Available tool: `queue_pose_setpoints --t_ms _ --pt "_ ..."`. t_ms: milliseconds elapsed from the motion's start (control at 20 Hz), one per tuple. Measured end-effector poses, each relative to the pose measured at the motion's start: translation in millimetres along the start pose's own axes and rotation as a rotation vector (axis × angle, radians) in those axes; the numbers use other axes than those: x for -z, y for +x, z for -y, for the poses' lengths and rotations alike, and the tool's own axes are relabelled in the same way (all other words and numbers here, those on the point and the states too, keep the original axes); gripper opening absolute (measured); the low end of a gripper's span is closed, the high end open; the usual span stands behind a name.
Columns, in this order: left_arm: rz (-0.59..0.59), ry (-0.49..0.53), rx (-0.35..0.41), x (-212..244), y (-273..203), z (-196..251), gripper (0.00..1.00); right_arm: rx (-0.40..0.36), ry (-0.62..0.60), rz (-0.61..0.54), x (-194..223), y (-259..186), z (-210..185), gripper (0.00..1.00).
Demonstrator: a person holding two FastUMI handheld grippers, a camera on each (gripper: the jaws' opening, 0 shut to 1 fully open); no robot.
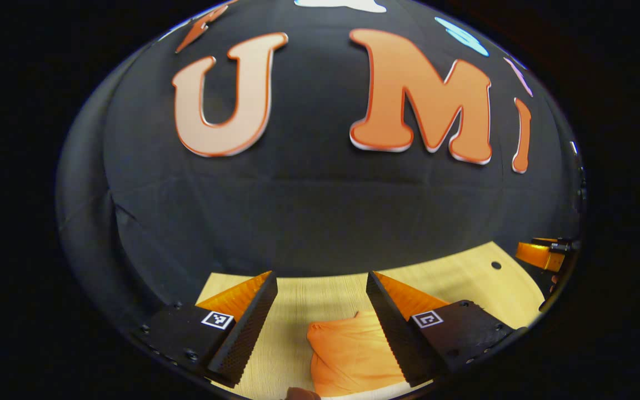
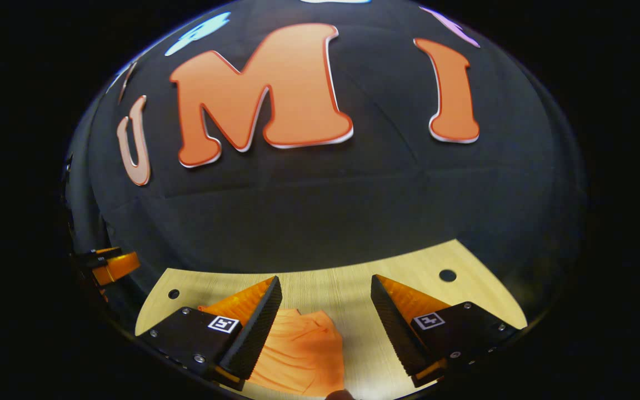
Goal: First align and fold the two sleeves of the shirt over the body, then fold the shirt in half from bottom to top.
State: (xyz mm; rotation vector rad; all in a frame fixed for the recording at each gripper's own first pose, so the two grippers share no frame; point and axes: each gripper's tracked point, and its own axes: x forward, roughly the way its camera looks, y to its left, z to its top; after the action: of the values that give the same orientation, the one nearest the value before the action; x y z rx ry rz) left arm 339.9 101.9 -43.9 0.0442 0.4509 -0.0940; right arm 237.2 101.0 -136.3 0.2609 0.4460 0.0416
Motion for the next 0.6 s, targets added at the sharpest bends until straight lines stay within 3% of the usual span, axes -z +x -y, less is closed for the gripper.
queue_pose_setpoints --t_ms 100,200,450,600 --pt "0.092 -0.003 -0.029 -18.4 -33.9 -0.1 1.00 0.061 -0.039 0.122 -18.6 -25.1 8.1 0.98" --pt "0.144 -0.020 -0.061 -25.3 -65.3 -1.4 1.00 0.062 -0.072 0.219 -34.3 -51.7 6.5 0.97" --pt "0.248 -0.043 -0.118 -28.4 -144.5 -4.0 1.00 0.023 -0.159 0.340 -45.3 -111.9 -13.6 0.98" --pt "0.312 -0.055 -0.121 -25.1 -195.2 -2.0 1.00 0.024 -0.170 0.446 -52.7 -158.2 -16.2 0.98"
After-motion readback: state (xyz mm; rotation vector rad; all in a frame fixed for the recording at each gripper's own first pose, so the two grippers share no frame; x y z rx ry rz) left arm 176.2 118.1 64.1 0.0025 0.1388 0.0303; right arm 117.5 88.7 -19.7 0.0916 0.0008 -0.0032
